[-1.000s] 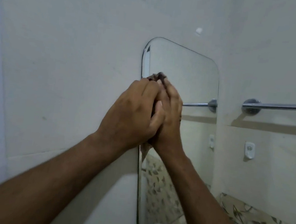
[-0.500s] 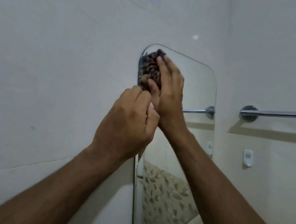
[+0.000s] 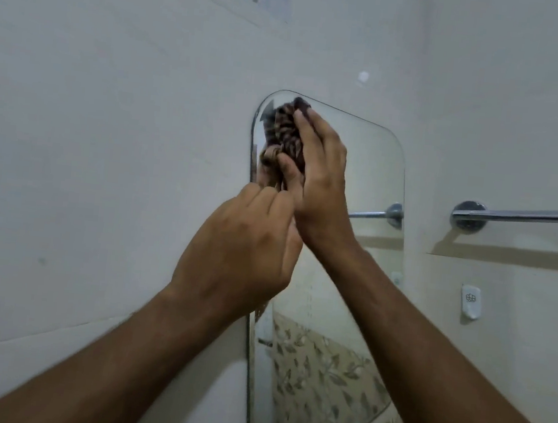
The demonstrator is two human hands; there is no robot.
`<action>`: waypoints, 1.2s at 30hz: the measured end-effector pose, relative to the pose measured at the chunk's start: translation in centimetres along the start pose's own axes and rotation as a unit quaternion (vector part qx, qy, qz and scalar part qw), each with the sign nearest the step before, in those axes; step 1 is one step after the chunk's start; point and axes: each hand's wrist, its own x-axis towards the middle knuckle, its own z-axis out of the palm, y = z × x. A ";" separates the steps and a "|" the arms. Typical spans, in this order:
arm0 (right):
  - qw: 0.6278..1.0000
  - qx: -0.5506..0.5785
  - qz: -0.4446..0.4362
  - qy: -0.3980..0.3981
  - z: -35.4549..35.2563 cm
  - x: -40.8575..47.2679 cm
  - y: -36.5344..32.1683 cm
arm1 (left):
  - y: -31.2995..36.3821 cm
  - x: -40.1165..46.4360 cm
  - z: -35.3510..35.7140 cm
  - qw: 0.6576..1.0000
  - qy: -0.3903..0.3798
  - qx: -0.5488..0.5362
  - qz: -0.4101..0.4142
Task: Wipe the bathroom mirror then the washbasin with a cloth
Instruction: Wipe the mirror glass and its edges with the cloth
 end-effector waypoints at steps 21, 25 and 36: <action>0.995 0.002 0.084 0.060 -1.1 1.2 6.3 | 0.5 0.3 0.7 0.979 -0.121 0.164 0.022; 0.987 -0.003 0.147 0.060 -1.4 -4.6 6.1 | 0.3 0.2 1.1 0.979 -0.111 0.166 0.031; 0.986 -0.001 0.162 0.042 -2.5 -0.8 9.0 | 0.6 0.4 1.9 0.974 -0.049 0.214 0.062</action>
